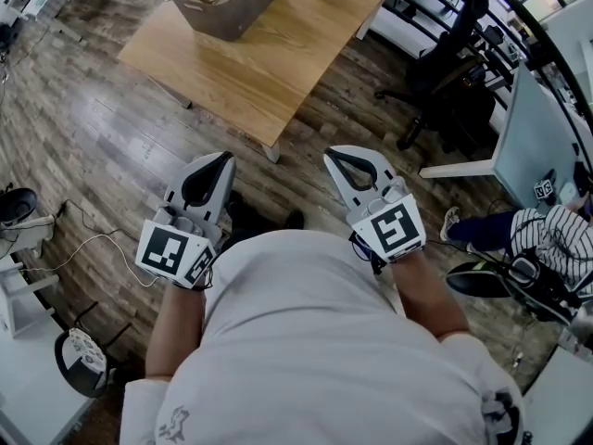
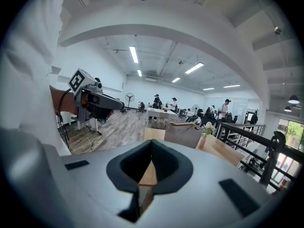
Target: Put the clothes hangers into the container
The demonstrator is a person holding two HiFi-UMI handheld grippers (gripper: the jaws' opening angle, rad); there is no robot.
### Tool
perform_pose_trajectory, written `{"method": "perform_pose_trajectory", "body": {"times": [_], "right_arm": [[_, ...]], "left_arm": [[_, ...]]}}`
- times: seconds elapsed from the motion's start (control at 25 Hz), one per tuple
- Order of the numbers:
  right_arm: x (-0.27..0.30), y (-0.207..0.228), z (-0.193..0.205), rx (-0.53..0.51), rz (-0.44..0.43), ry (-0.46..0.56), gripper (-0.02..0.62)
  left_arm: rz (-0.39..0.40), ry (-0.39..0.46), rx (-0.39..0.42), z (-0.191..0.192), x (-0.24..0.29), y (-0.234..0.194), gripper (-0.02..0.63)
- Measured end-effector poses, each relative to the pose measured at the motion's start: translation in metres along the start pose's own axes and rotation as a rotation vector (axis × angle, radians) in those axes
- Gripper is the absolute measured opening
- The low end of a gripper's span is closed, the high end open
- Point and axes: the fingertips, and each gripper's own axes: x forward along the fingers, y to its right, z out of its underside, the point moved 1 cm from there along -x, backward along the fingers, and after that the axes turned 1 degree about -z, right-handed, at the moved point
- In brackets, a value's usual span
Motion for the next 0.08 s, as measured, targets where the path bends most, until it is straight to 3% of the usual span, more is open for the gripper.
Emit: {"method": "perform_pose_trajectory", "body": {"times": [0.08], "right_arm": [[0.0013, -0.0002, 0.0002, -0.007, -0.003, -0.004, 0.006]], "left_arm": [[0.0, -0.001, 0.0, 0.0008, -0.0004, -0.0004, 0.006]]}}
